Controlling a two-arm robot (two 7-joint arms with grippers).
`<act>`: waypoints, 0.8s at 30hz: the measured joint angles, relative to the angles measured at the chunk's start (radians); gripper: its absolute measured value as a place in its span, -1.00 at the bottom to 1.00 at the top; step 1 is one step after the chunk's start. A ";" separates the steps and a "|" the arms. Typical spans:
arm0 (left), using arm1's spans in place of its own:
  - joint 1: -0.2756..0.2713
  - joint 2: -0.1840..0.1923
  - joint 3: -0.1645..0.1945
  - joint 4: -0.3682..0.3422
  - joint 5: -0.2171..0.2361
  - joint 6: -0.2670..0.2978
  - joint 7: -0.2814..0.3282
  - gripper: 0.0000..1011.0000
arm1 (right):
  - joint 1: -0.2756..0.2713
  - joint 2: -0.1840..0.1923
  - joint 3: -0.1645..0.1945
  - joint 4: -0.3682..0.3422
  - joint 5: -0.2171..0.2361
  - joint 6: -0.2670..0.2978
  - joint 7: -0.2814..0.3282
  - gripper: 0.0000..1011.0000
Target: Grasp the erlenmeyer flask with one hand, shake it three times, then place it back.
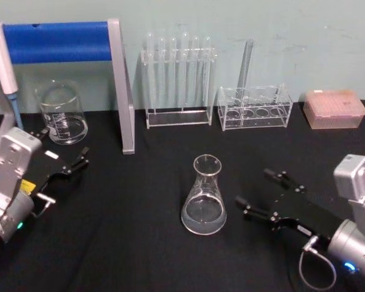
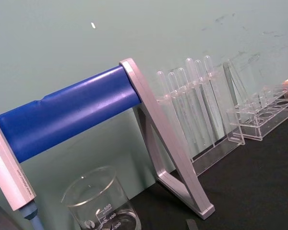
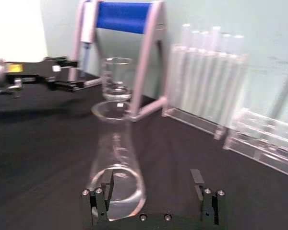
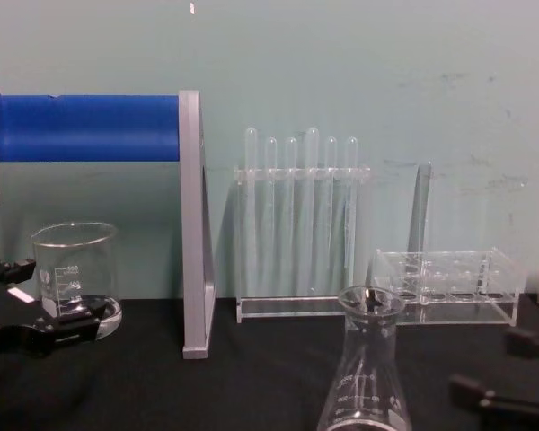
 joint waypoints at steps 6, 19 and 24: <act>0.000 0.000 0.000 0.000 0.000 0.000 0.000 0.98 | -0.028 -0.032 0.062 -0.005 -0.001 0.006 -0.081 0.98; 0.000 0.000 0.000 0.000 0.000 0.000 0.000 0.98 | 0.069 -0.155 0.098 0.090 -0.068 0.083 -0.226 0.98; 0.000 0.000 0.000 0.000 0.000 0.000 0.000 0.98 | 0.128 -0.196 0.100 0.153 -0.088 0.100 -0.249 0.98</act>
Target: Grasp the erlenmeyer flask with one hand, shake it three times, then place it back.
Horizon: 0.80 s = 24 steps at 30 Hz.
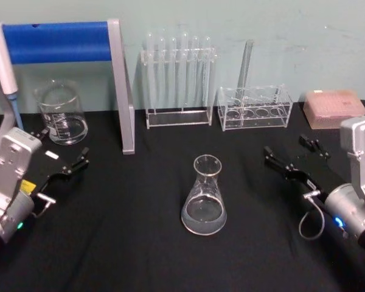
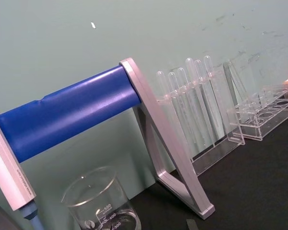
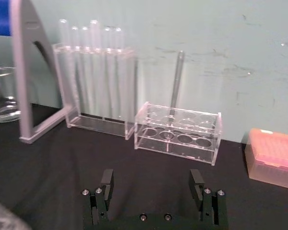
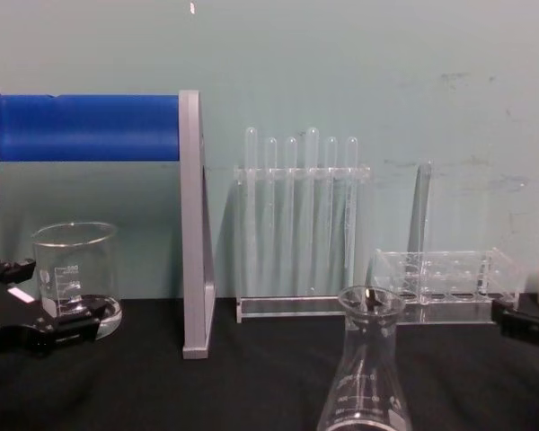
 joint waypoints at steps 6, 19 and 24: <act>0.000 0.000 0.000 0.000 0.000 0.000 0.000 0.98 | 0.066 -0.041 -0.001 0.082 -0.024 0.015 -0.013 0.98; 0.000 0.000 0.000 0.000 0.000 0.000 0.000 0.98 | 0.099 -0.074 0.011 0.130 -0.058 0.032 -0.018 0.98; 0.000 0.000 0.000 0.000 0.000 0.000 0.000 0.98 | 0.099 -0.073 0.010 0.130 -0.058 0.031 -0.018 0.98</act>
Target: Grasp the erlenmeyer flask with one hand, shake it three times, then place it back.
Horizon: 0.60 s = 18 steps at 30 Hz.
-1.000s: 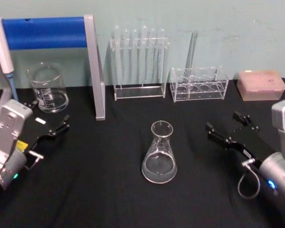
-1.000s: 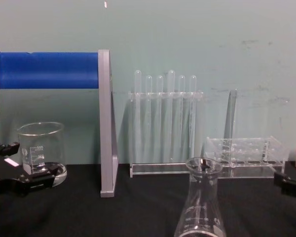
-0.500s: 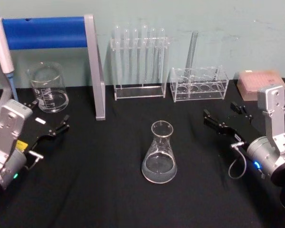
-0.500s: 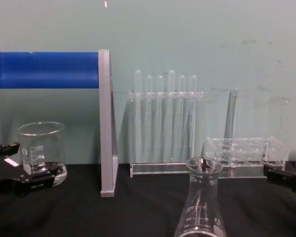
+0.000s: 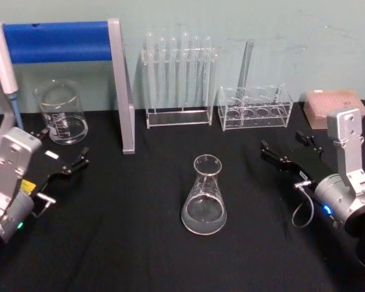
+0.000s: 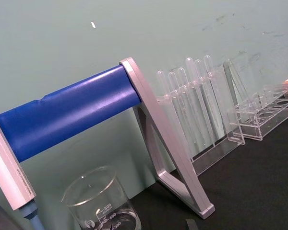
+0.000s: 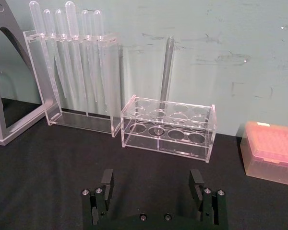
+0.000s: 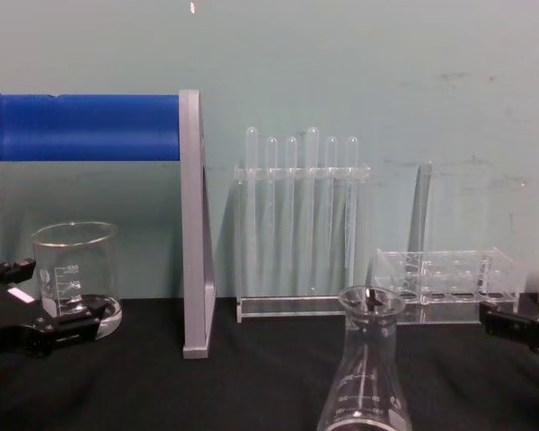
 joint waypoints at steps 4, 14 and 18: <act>0.000 0.000 0.000 0.000 0.000 0.000 0.000 0.98 | 0.000 0.001 -0.001 0.000 0.000 -0.001 0.000 0.98; 0.000 0.000 0.000 0.000 0.000 0.000 0.000 0.98 | 0.001 0.001 -0.002 0.000 0.000 -0.002 0.000 0.98; 0.000 0.000 0.000 0.000 0.000 0.000 0.000 0.98 | 0.000 0.002 -0.003 0.000 0.000 -0.002 0.001 0.98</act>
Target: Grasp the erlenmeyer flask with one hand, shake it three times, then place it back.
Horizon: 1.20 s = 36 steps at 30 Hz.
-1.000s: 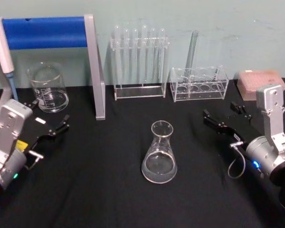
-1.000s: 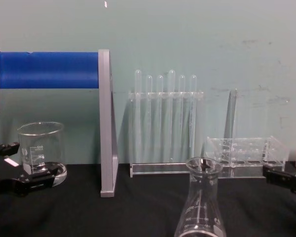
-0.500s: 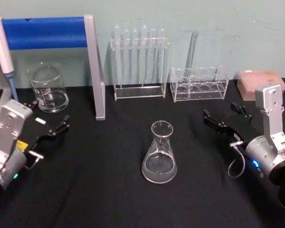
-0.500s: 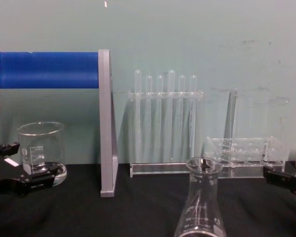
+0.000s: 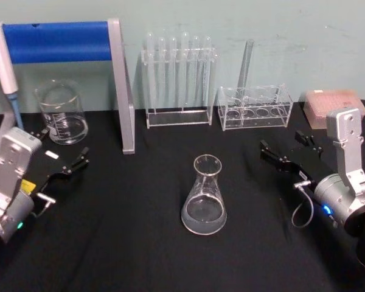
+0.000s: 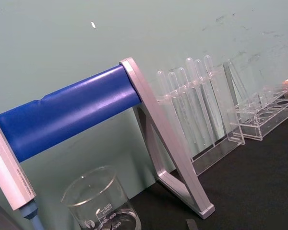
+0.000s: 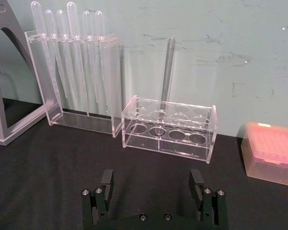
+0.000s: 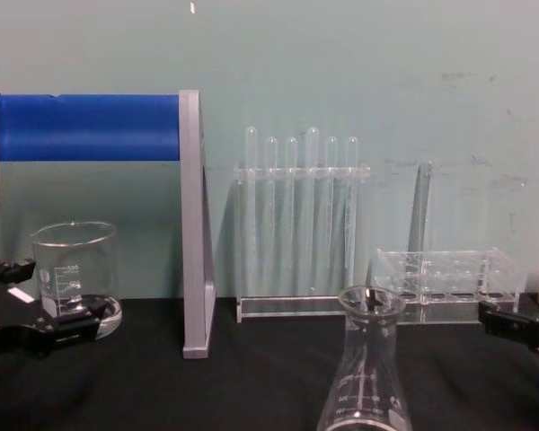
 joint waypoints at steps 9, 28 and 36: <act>0.000 0.000 0.000 0.000 0.000 0.000 0.000 0.98 | 0.000 0.001 0.000 0.000 0.000 -0.001 0.001 0.98; 0.000 0.000 0.000 0.000 0.000 0.000 0.000 0.98 | 0.000 0.001 -0.001 0.000 0.001 -0.001 0.001 0.98; 0.000 0.000 0.000 0.000 0.000 0.000 0.000 0.98 | 0.000 0.001 -0.001 0.000 0.001 -0.001 0.001 0.98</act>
